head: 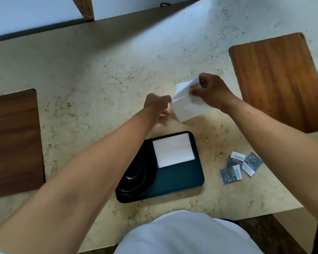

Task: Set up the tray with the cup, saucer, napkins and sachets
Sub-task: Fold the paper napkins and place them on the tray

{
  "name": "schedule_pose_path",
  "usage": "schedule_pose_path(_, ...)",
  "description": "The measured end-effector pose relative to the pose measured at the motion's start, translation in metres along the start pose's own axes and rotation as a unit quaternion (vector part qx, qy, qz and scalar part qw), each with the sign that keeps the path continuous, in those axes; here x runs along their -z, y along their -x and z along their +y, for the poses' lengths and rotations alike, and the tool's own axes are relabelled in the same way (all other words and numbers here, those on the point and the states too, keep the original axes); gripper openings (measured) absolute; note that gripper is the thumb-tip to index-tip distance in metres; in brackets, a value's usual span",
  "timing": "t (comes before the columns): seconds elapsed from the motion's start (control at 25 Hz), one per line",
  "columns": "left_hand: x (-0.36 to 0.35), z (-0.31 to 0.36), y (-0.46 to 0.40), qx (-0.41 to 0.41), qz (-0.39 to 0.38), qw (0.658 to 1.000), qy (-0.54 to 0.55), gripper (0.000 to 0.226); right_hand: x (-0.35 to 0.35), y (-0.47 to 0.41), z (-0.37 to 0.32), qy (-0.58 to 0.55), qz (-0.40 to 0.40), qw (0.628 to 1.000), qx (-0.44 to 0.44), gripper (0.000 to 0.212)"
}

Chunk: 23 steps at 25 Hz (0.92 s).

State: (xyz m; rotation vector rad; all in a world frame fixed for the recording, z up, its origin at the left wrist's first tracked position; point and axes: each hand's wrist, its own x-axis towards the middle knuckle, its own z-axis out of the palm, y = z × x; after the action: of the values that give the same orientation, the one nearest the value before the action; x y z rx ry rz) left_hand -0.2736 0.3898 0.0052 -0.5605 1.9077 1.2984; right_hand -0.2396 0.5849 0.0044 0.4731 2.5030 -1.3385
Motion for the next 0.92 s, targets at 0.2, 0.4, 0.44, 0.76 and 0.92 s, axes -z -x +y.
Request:
schedule_pose_path(0.2,0.023,-0.018,0.026,0.059,-0.095,0.988,0.108,0.051,-0.013,0.032,-0.017,-0.143,0.038,0.989,-0.023,0.014)
schedule_pose_path(0.4,0.031,-0.033,0.067,0.035,-0.141,0.962,0.231,0.035,-0.027,0.064,-0.028,-0.251,0.046,0.967,-0.023,0.012)
schedule_pose_path(0.44,0.031,-0.036,0.074,0.020,-0.141,0.959,0.244,0.027,-0.029,0.070,-0.029,-0.261,0.043,0.964,-0.019,0.011)
schedule_pose_path(0.76,0.059,-0.055,0.117,-0.095,-0.136,0.956,0.242,0.030,-0.041,0.117,-0.039,-0.261,0.038,0.964,0.017,0.013)
schedule_pose_path(0.92,0.070,-0.057,0.131,-0.129,-0.118,0.956,0.237,0.025,-0.040,0.135,-0.049,-0.291,0.018,0.955,0.051,0.020)
